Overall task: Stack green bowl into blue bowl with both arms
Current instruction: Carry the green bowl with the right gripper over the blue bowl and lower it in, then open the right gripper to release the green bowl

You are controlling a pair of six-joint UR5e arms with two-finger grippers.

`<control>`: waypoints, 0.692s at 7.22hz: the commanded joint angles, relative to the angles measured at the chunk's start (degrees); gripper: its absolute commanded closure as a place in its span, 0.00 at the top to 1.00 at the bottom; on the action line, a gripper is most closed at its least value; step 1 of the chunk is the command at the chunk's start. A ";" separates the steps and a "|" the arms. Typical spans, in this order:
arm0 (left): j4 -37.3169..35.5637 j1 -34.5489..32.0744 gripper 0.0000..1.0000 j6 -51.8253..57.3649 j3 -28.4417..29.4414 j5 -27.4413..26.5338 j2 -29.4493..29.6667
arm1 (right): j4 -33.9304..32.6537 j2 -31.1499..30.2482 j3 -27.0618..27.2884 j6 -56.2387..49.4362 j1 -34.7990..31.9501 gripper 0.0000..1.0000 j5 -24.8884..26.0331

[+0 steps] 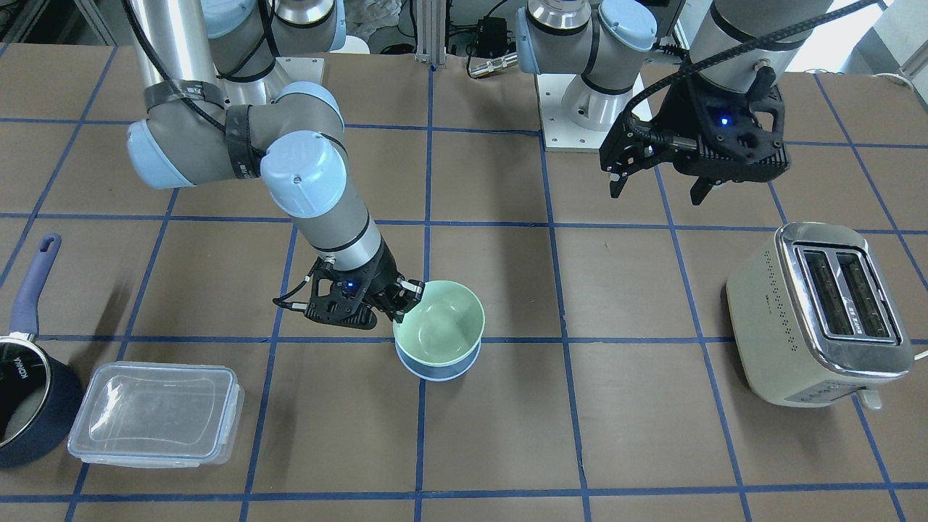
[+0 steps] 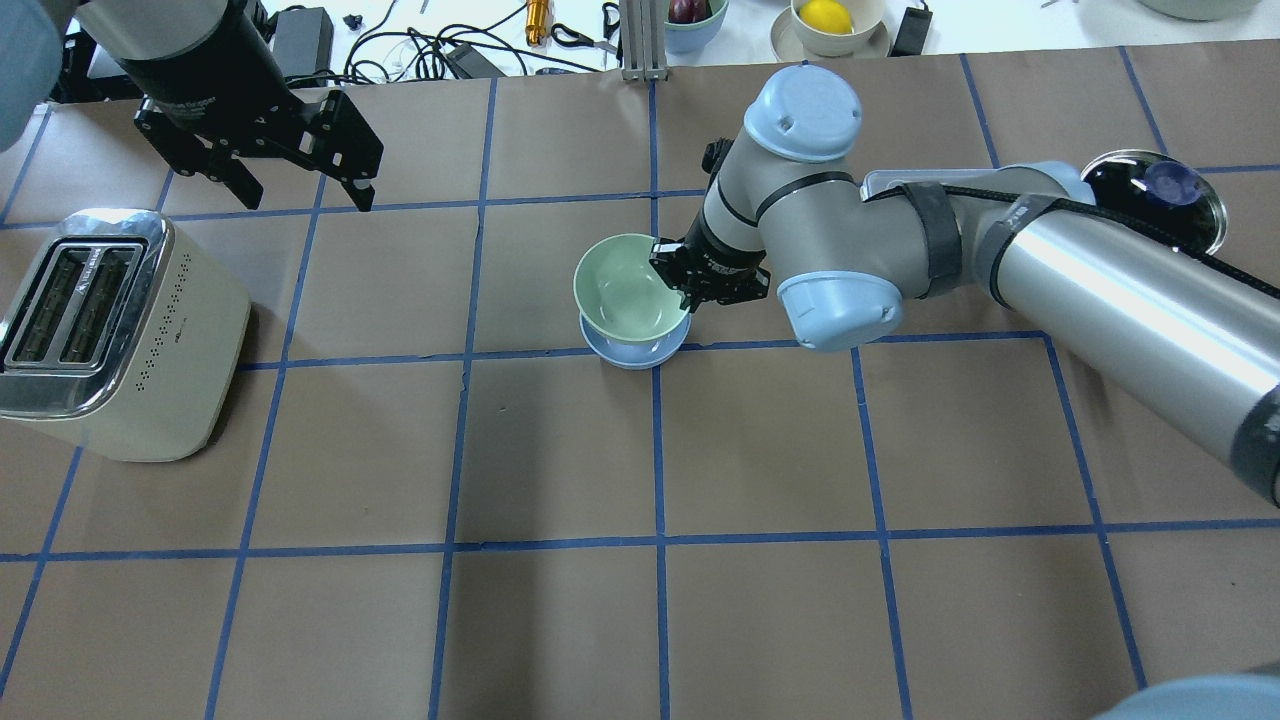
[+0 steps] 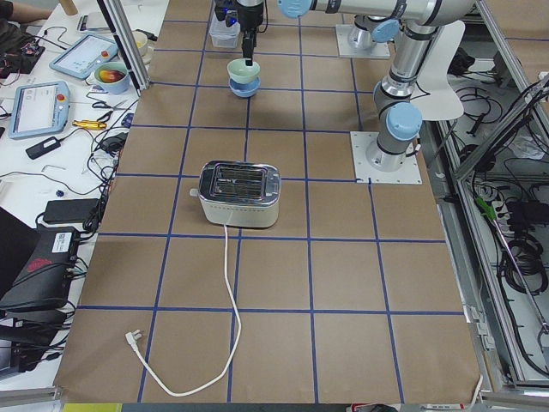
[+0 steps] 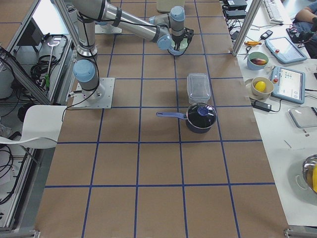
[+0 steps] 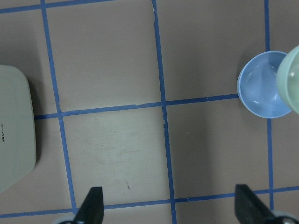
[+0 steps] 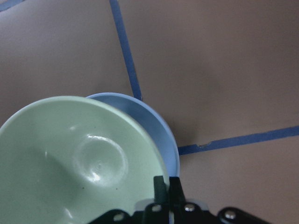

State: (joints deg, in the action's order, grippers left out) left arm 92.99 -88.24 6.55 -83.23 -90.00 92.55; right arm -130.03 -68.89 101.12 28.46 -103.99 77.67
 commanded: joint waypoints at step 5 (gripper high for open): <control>0.00 -0.01 1.00 -0.14 -1.41 0.09 -0.79 | 26.84 -6.13 -16.08 -9.53 6.06 1.00 4.66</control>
State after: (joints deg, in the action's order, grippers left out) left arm 92.99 -88.24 6.42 -84.54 -89.92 91.80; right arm -114.76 -71.32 90.48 22.55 -100.44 80.68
